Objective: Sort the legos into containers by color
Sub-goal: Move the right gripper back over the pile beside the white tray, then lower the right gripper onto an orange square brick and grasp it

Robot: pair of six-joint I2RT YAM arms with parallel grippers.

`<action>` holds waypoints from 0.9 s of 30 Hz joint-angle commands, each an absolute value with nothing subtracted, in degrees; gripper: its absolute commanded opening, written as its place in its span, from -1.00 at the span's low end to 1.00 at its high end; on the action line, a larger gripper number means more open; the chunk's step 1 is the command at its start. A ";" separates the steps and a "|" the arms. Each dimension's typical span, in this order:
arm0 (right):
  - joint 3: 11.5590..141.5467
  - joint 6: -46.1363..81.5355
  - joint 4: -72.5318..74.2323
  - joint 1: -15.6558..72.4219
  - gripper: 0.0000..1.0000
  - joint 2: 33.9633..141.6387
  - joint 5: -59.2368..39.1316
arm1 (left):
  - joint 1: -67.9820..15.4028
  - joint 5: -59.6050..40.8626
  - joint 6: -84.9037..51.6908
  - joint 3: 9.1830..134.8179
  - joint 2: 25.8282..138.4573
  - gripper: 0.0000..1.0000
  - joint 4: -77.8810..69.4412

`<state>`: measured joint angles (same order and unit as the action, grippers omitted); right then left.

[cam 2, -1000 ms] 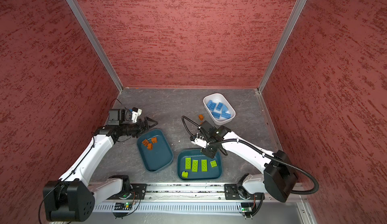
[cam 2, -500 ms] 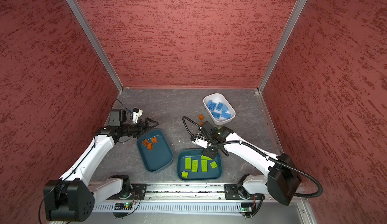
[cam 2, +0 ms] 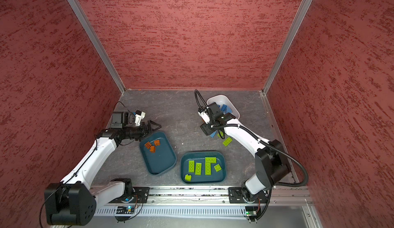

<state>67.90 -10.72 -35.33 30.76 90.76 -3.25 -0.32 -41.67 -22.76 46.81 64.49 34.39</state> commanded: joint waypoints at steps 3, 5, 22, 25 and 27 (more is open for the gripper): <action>69.99 -15.19 -30.46 29.23 0.40 96.49 -4.27 | 0.09 -41.83 -21.45 46.57 63.02 0.99 35.05; 71.69 -19.66 -31.53 28.76 0.41 99.77 -3.85 | 0.12 -42.01 -21.45 46.55 62.93 0.99 35.00; 77.44 -29.88 -30.76 26.49 0.36 112.20 -4.30 | 0.29 -42.47 -21.29 46.36 62.23 0.99 36.12; 78.62 -29.75 -30.98 26.46 0.33 113.40 -3.85 | 0.30 -42.71 -21.18 46.52 62.49 0.99 36.32; 79.35 -30.21 -31.53 26.50 0.30 114.39 -3.83 | 0.27 -42.97 -21.10 46.36 62.49 0.99 36.23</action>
